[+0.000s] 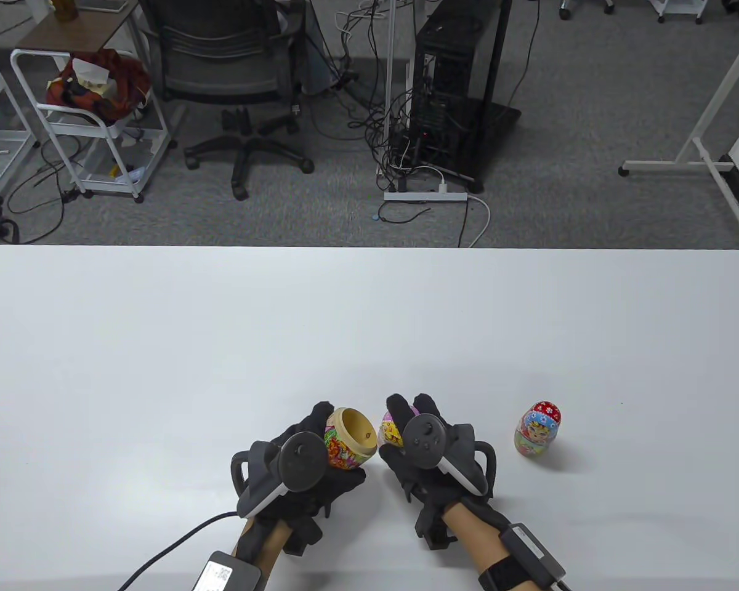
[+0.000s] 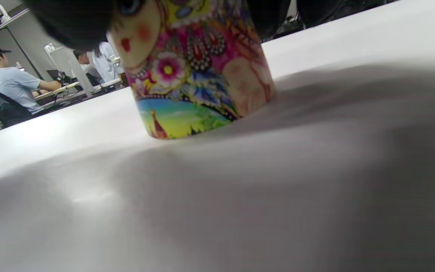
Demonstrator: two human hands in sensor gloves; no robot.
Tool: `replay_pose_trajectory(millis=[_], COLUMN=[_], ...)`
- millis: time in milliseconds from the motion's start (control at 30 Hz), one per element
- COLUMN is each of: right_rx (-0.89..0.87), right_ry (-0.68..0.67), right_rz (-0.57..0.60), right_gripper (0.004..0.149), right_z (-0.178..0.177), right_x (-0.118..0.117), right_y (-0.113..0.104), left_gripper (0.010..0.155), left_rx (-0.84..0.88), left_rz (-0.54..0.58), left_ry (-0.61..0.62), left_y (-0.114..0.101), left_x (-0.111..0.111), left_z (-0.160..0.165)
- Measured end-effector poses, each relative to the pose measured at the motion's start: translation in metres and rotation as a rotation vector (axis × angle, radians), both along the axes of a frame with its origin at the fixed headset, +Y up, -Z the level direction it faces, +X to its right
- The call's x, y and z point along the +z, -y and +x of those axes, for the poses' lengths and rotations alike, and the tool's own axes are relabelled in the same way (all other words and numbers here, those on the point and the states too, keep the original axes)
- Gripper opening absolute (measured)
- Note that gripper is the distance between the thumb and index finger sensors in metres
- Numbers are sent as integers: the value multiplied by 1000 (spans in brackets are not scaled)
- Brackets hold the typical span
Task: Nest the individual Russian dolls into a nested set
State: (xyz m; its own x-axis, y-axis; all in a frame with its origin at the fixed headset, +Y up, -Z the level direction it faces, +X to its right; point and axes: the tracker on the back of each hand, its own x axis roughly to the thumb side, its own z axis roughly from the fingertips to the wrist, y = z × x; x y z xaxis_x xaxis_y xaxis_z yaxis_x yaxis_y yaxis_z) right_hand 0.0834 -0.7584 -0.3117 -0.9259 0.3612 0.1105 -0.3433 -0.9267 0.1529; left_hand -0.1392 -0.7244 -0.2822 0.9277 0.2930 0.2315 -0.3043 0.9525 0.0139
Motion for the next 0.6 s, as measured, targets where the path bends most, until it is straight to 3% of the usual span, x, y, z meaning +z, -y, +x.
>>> replay_pose_trajectory(millis=[167, 267, 333, 433, 533, 600], right_rx=[-131, -100, -13, 114, 118, 85], right_ry=[91, 306, 471, 589, 593, 588], right_rz=[244, 365, 307, 128, -25, -61], right_gripper=[75, 67, 66, 73, 74, 69], right_z=[42, 88, 114, 142, 154, 156], right_x=[11, 15, 12, 6, 1, -2], right_y=[-53, -77, -76, -59, -44, -36], left_gripper=[114, 114, 114, 115, 114, 114], left_rx=[4, 7, -1, -3, -11, -18], left_rz=[9, 10, 12, 11, 7, 5], left_ry=[2, 2, 1, 1, 5, 8], left_y=[-1, 0, 0, 0, 1, 1], left_x=[1, 1, 1, 1, 1, 2], left_z=[-2, -3, -3, -3, -2, -1])
